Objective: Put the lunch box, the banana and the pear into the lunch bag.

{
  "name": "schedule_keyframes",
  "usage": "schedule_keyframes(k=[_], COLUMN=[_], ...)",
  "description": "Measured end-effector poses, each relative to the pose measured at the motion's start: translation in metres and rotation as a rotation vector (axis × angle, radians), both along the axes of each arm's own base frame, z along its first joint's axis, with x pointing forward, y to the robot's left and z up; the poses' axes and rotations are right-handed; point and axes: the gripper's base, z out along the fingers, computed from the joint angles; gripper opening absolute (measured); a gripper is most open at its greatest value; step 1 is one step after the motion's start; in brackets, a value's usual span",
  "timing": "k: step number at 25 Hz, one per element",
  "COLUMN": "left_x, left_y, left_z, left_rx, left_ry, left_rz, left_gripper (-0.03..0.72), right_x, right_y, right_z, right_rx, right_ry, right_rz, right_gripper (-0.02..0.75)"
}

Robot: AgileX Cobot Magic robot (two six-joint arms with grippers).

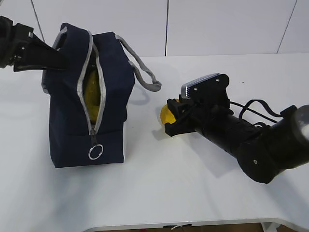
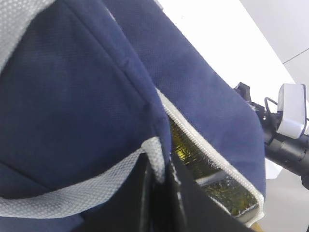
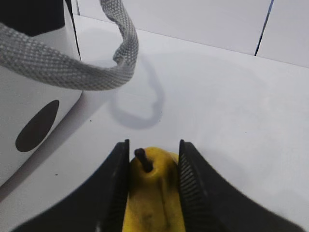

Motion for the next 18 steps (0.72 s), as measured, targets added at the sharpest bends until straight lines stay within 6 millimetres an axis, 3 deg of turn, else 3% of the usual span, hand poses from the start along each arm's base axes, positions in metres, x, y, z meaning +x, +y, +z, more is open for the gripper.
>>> schedule_keyframes(k=[18], left_x=[0.0], left_y=[0.0], left_z=[0.0], left_rx=[0.0], left_ry=[0.0], left_rz=[0.0], left_gripper=[0.008], right_x=[-0.0001], right_y=[-0.0001], right_z=[0.0066], right_rx=[-0.025], right_ry=[-0.031], right_rz=[0.008], right_gripper=[0.265])
